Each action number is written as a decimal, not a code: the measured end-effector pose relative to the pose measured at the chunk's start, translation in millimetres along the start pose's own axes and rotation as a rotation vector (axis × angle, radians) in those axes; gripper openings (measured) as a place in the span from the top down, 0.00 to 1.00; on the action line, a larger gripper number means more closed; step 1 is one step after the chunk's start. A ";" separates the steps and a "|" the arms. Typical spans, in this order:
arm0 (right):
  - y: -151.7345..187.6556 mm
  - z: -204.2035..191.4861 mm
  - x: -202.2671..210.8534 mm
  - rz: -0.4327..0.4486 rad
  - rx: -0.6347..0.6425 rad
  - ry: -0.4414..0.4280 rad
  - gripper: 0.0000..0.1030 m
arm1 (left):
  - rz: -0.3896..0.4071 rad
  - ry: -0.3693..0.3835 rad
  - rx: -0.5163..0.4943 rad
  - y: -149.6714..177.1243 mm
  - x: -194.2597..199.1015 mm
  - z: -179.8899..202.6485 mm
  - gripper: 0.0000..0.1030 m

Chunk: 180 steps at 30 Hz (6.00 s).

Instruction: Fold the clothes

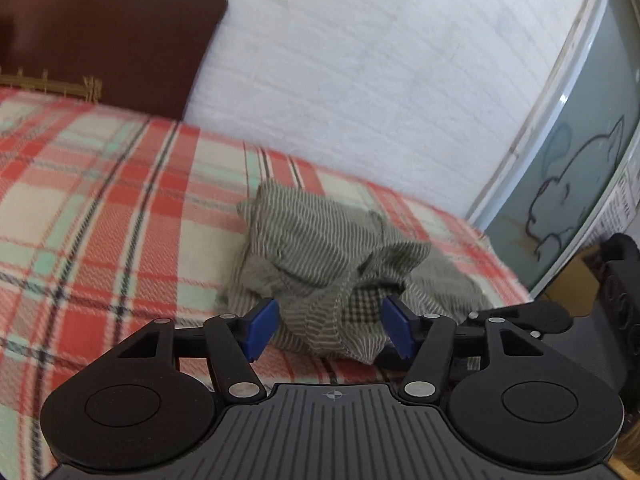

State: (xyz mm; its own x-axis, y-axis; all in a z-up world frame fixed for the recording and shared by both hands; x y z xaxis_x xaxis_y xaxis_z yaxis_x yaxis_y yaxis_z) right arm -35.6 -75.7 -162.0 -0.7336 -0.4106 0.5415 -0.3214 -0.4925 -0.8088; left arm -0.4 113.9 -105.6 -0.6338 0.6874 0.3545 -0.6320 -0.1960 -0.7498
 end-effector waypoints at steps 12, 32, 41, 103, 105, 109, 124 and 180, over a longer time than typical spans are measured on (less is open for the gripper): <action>3.0 2.1 3.1 0.023 -0.027 -0.004 0.91 | 0.141 0.227 0.505 6.1 -12.5 -61.8 0.99; 10.6 6.6 -0.7 -0.022 0.002 -0.018 0.95 | 0.214 0.590 0.795 10.6 -47.3 -92.4 0.94; -10.8 31.0 35.8 0.139 -0.080 0.017 0.78 | 0.177 0.606 0.756 2.8 -44.7 -98.4 0.76; -86.4 147.1 -89.7 -0.390 -0.442 -0.380 0.93 | -0.172 -0.226 -0.395 -15.2 -61.5 38.8 0.80; -86.1 146.0 -87.4 -0.379 -0.417 -0.339 0.89 | -0.193 -0.230 -0.365 -13.8 -67.7 28.8 0.88; -85.8 130.4 -66.8 -0.290 -0.257 -0.241 0.74 | -0.162 -0.217 -0.323 -17.2 -58.9 22.4 0.88; -103.6 90.9 -59.5 -0.142 0.024 -0.277 0.98 | -0.131 -0.196 -0.349 -12.4 -43.9 21.3 0.88; -16.5 167.9 -107.5 -0.387 -0.761 -0.562 0.95 | -0.051 -0.165 -0.236 0.5 -16.0 -19.4 0.75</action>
State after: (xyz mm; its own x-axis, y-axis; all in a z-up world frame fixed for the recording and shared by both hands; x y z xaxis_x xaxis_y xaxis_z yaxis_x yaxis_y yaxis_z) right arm 149.1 -152.3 -168.3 -0.1747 -0.7237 0.6677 -0.9154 -0.1305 -0.3809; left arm 18.1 116.4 -122.5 -0.6800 0.5655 0.4666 -0.5558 0.0175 -0.8312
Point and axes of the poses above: each gripper's, at about its wrist camera, not at the fingertips, and x roughly against the way its jaws point, z to its right, y to its underside, the point moved 2 cm from there along -x, roughly the way its jaws point, and after that the axes turned 15 degrees about y, right-handed, at the moved point
